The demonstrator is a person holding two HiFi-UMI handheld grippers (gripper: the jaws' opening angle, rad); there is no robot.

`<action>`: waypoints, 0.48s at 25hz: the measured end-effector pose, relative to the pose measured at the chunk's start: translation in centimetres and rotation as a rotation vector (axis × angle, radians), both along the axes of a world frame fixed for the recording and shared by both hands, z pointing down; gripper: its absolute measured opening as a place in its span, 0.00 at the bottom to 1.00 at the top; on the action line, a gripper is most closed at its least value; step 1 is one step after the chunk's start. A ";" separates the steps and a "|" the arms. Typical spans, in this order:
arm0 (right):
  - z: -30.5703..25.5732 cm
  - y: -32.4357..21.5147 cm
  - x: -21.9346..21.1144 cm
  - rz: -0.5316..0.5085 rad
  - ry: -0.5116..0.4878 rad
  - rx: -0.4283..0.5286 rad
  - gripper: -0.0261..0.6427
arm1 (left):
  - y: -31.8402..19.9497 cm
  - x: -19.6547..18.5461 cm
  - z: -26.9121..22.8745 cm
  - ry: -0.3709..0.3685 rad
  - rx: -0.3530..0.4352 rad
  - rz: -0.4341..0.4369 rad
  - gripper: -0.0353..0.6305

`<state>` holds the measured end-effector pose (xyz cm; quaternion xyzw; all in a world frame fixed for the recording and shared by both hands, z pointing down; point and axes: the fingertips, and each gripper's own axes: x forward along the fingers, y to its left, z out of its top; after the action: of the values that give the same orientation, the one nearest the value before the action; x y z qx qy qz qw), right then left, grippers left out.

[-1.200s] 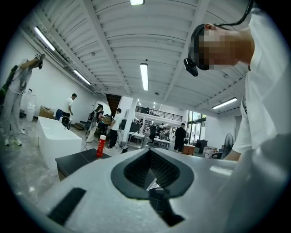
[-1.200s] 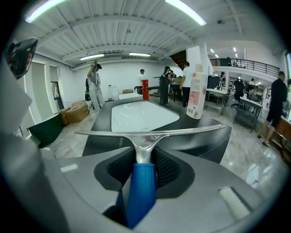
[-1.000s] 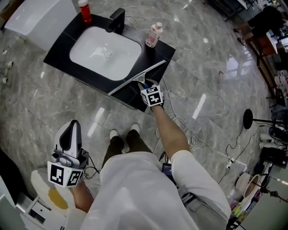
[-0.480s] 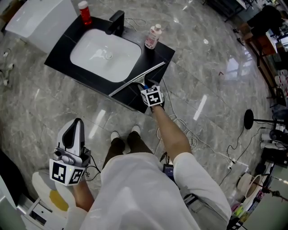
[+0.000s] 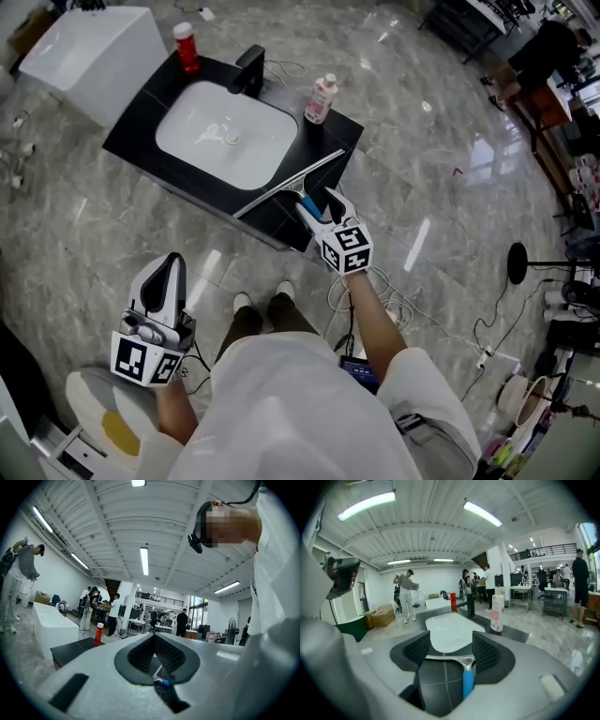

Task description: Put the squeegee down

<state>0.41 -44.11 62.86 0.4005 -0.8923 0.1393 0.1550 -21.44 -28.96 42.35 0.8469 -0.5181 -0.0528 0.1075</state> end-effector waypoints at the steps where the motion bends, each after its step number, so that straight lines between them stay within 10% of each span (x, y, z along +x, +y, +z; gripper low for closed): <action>1: -1.9 0.8 -0.3 -0.012 -0.019 0.034 0.46 | 0.0 0.1 0.0 0.000 0.002 0.003 0.06; 12: -17.4 7.1 -3.4 -0.111 -0.154 0.303 0.60 | -0.8 0.9 -0.2 -0.010 0.021 0.059 0.06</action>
<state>-2.99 -37.00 45.48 0.3575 -0.9330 0.0247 0.0316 -20.56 -29.75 42.14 0.8631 -0.4929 -0.0509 0.0977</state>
